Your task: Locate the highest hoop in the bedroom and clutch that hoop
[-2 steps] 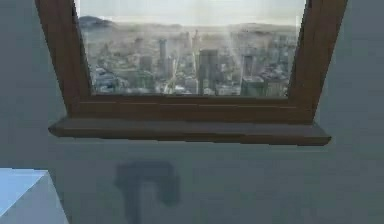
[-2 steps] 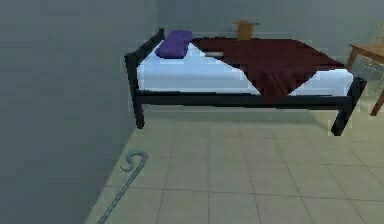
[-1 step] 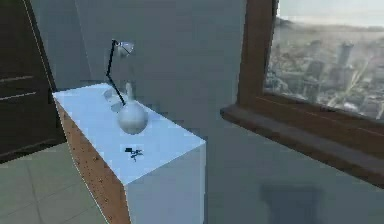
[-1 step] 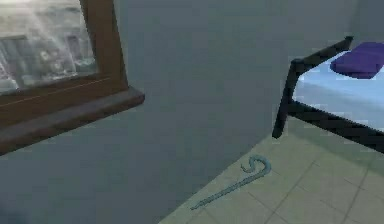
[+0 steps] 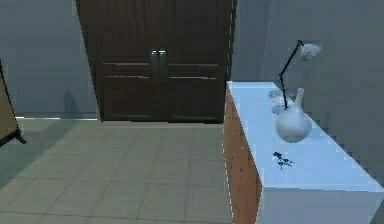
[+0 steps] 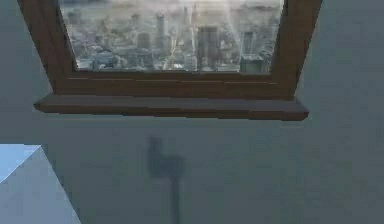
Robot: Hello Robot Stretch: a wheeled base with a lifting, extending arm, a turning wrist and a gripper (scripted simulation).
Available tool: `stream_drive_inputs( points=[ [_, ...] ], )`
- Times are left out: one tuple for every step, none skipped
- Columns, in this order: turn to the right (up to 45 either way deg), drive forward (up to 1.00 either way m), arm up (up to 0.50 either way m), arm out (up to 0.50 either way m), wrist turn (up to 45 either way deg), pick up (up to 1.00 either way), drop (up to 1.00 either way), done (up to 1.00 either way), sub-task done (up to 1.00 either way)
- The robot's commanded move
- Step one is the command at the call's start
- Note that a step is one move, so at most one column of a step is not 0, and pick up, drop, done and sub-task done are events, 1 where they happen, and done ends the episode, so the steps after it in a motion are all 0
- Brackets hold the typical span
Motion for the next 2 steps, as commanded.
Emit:
stream_drive_inputs(
  points=[
    [-45.0,0.0,0.0,0.0,0.0,0.0,0.0,0.0,0.0],
    [-15.0,0.0,0.0,0.0,0.0,0.0,0.0,0.0,0.0]
  ],
)
